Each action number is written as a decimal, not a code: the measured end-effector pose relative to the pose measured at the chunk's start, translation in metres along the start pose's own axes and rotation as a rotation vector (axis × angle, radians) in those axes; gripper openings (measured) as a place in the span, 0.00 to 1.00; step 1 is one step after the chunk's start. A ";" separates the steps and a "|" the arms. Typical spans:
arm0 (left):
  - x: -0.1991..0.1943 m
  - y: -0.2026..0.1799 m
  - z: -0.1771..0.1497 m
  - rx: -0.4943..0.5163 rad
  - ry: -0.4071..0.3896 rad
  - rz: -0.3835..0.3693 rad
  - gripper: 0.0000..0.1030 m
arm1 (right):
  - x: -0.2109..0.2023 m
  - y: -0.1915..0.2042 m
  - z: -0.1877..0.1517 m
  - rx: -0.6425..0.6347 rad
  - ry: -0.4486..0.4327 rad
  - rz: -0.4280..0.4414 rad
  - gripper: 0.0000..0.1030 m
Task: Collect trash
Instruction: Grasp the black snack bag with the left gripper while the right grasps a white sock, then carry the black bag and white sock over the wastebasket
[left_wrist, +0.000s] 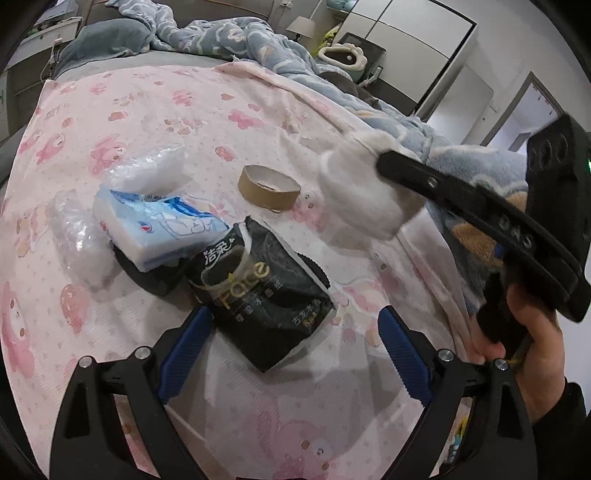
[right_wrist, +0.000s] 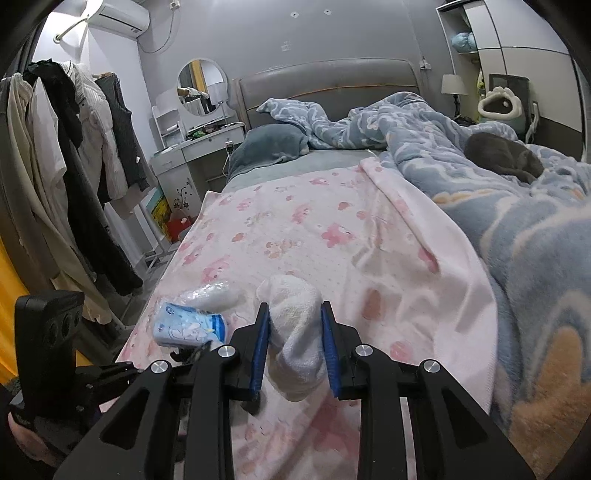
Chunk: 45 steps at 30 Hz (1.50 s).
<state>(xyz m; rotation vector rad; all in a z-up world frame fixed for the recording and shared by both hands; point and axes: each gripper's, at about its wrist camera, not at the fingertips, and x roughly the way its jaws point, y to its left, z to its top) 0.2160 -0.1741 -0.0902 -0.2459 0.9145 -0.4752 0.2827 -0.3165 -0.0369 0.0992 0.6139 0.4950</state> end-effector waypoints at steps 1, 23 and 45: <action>0.001 0.001 0.001 -0.007 -0.005 0.004 0.86 | -0.002 -0.002 -0.001 0.004 -0.003 -0.001 0.26; -0.008 -0.001 -0.002 0.086 0.006 0.048 0.51 | 0.000 0.000 -0.008 0.015 0.013 -0.005 0.26; -0.096 0.014 -0.029 0.277 -0.161 0.038 0.33 | -0.033 0.062 -0.015 0.138 -0.040 -0.069 0.26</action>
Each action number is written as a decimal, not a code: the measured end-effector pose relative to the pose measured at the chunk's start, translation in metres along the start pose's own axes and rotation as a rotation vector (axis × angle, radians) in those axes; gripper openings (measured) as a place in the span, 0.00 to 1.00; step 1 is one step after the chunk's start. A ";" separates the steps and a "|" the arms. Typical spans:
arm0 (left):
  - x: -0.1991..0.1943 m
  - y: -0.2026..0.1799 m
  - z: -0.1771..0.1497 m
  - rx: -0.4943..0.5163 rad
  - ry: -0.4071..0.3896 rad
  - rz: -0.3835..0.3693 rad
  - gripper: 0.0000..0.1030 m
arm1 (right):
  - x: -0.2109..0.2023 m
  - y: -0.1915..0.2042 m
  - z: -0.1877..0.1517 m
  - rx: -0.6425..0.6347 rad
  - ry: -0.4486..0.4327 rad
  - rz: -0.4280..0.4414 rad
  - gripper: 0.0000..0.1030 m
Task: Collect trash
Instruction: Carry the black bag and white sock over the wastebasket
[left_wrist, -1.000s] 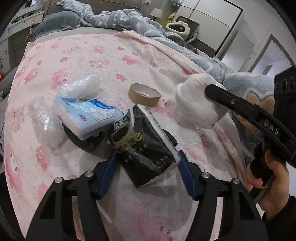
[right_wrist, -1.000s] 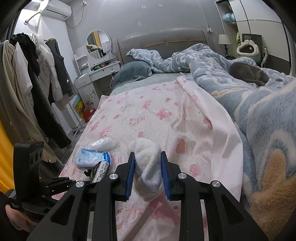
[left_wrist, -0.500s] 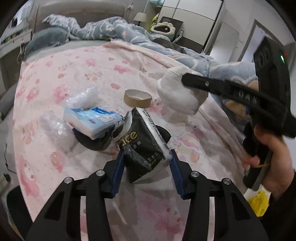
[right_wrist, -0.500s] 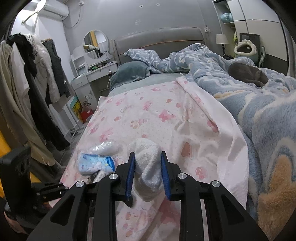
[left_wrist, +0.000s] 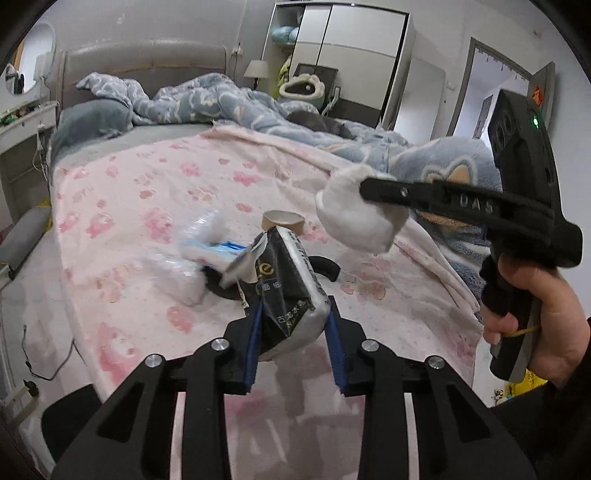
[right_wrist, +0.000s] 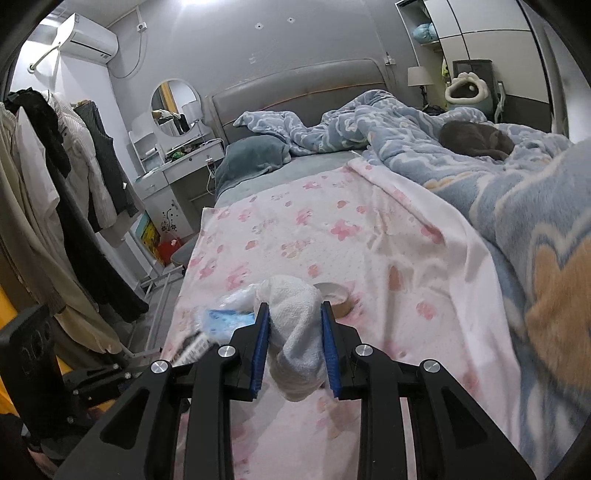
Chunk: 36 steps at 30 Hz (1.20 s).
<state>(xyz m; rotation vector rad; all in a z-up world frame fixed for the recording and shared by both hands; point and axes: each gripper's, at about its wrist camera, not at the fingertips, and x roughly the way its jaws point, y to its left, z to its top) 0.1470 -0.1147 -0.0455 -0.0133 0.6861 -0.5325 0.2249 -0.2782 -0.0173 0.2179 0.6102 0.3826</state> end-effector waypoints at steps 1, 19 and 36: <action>-0.006 0.002 -0.001 0.001 -0.009 0.001 0.33 | -0.002 0.005 -0.002 0.002 -0.001 0.002 0.27; -0.075 0.096 -0.045 -0.135 0.017 0.239 0.33 | 0.000 0.125 -0.042 -0.044 0.045 0.070 0.26; -0.084 0.206 -0.120 -0.338 0.285 0.379 0.33 | 0.055 0.220 -0.074 -0.150 0.179 0.172 0.27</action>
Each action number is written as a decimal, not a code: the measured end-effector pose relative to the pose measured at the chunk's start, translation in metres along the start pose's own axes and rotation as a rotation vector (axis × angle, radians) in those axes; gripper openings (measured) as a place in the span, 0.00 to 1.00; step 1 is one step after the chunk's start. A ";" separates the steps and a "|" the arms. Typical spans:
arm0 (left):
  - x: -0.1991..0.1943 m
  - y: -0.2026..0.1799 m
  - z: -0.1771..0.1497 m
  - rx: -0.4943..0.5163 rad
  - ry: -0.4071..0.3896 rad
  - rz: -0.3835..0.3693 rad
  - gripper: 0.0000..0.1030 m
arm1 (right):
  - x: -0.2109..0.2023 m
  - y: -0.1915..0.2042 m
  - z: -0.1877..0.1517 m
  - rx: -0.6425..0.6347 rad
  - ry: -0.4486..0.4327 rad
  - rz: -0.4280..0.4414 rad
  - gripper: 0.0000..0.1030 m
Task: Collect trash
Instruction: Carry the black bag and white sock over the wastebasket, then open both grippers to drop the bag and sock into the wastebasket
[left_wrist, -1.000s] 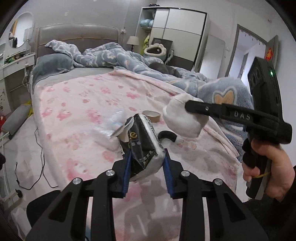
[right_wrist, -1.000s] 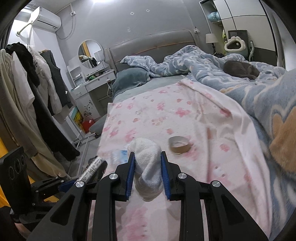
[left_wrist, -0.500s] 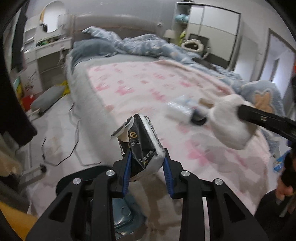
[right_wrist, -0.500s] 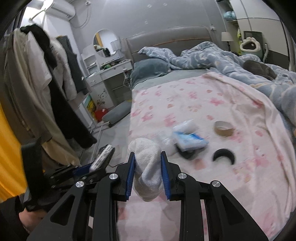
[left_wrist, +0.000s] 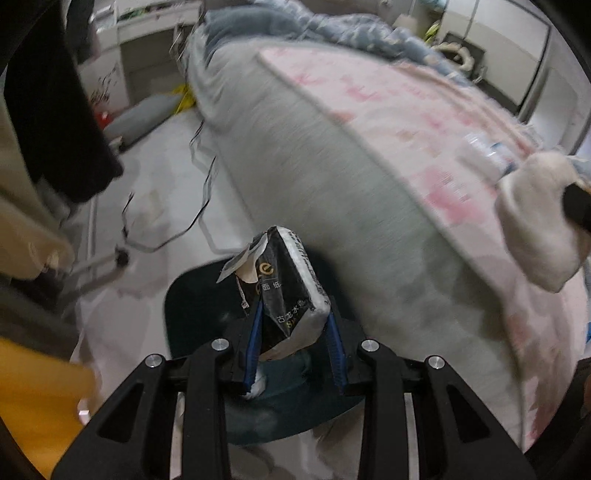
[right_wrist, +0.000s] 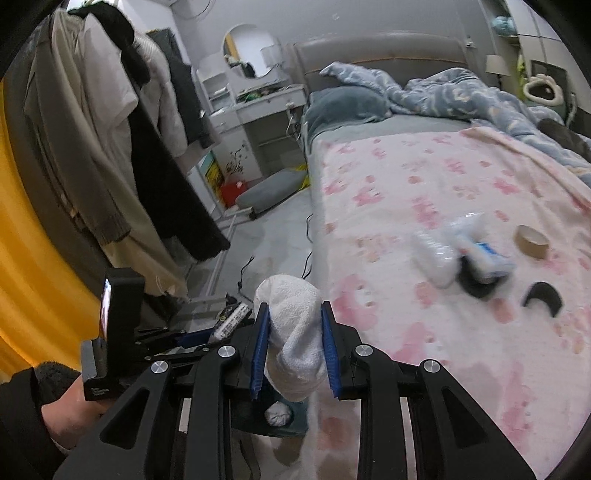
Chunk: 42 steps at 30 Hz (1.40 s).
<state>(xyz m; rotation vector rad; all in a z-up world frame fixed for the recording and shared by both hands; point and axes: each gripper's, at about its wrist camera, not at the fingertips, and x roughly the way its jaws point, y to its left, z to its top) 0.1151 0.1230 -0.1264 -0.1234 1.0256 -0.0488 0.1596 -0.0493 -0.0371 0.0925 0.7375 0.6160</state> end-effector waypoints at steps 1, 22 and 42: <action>0.004 0.007 -0.002 -0.013 0.020 -0.002 0.33 | 0.005 0.004 0.000 -0.006 0.011 0.004 0.27; 0.029 0.073 -0.041 -0.120 0.236 -0.057 0.72 | 0.126 0.061 -0.026 -0.149 0.264 0.027 0.26; -0.049 0.098 -0.022 -0.099 -0.037 -0.011 0.78 | 0.206 0.072 -0.074 -0.167 0.512 0.014 0.28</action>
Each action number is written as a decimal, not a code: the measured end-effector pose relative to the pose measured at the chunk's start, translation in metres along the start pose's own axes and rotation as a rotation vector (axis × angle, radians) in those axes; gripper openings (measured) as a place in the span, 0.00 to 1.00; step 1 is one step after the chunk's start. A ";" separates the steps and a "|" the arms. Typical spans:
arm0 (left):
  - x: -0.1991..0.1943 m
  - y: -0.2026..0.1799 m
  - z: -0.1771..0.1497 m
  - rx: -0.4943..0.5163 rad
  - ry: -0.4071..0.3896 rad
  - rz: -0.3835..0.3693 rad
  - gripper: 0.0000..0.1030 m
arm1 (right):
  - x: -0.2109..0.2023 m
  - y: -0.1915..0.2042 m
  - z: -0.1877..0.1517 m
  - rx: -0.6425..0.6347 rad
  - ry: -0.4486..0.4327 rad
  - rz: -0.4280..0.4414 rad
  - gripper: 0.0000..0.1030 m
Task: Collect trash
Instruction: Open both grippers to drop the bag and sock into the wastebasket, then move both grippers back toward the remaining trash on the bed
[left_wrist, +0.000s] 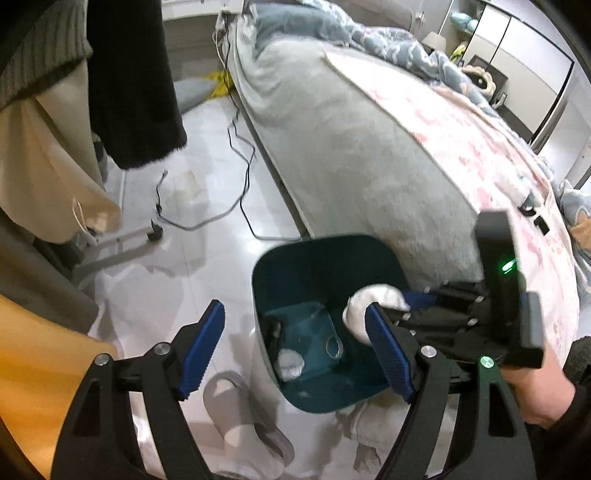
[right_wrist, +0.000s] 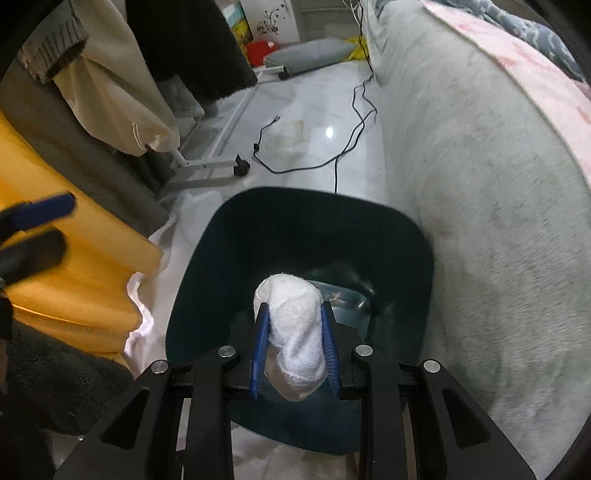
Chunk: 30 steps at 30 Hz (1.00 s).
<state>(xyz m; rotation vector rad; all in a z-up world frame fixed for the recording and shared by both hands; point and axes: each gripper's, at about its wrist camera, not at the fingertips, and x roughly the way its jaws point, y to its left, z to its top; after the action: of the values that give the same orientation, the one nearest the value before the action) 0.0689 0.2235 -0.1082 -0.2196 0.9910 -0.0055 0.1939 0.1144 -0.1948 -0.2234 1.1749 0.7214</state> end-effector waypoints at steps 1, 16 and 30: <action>-0.006 -0.001 0.002 0.001 -0.024 -0.001 0.78 | 0.002 0.001 -0.001 -0.001 0.008 -0.004 0.28; -0.081 -0.022 0.032 0.016 -0.345 -0.027 0.78 | -0.036 0.012 -0.003 -0.044 -0.049 -0.030 0.52; -0.109 -0.095 0.064 0.143 -0.467 -0.107 0.90 | -0.149 -0.032 -0.006 -0.072 -0.331 -0.088 0.71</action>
<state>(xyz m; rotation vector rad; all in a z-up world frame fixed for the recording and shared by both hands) 0.0712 0.1540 0.0333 -0.1331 0.5102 -0.1172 0.1800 0.0276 -0.0698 -0.2053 0.8201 0.6934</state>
